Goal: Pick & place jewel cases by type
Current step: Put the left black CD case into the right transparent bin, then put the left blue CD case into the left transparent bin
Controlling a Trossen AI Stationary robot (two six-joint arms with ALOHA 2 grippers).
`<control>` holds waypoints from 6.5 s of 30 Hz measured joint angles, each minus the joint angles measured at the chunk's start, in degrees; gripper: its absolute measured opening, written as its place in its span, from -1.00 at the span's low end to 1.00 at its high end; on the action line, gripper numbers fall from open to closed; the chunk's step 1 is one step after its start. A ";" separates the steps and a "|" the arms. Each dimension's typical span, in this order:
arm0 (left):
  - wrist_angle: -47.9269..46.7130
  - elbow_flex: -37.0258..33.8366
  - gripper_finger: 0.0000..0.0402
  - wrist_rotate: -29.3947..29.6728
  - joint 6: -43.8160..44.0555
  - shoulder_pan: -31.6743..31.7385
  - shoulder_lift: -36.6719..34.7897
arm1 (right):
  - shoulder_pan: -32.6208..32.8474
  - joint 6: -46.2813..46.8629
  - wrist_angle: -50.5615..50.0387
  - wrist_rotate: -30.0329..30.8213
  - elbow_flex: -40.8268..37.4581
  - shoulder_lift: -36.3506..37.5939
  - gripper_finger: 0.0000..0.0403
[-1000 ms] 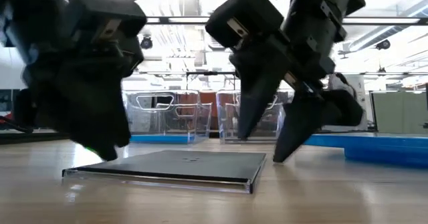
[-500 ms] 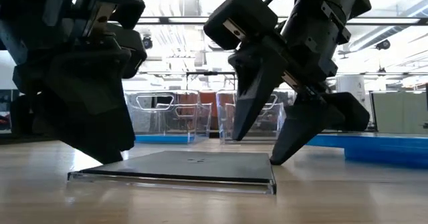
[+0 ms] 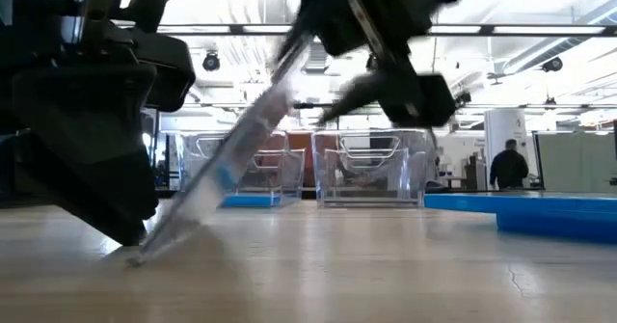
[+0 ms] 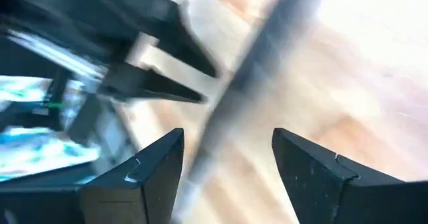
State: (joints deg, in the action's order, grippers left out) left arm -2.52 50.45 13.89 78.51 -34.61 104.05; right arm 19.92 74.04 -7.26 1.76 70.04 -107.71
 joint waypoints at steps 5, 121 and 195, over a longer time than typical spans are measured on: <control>2.02 -1.03 -0.36 0.54 1.12 0.00 0.02 | 0.17 -1.38 3.15 -0.21 -0.06 -1.50 0.11; 10.06 40.26 -0.36 -24.40 -28.50 26.29 26.56 | 2.25 -16.80 -40.82 -12.12 -25.18 21.52 -0.01; -50.53 15.40 -0.75 -45.03 -49.96 70.31 -18.44 | 0.31 -2.36 -48.95 23.75 -6.83 43.20 -0.09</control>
State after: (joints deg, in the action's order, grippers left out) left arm -53.05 65.85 -31.13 28.54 35.70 85.61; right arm 20.23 71.69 -56.20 25.51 63.21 -64.51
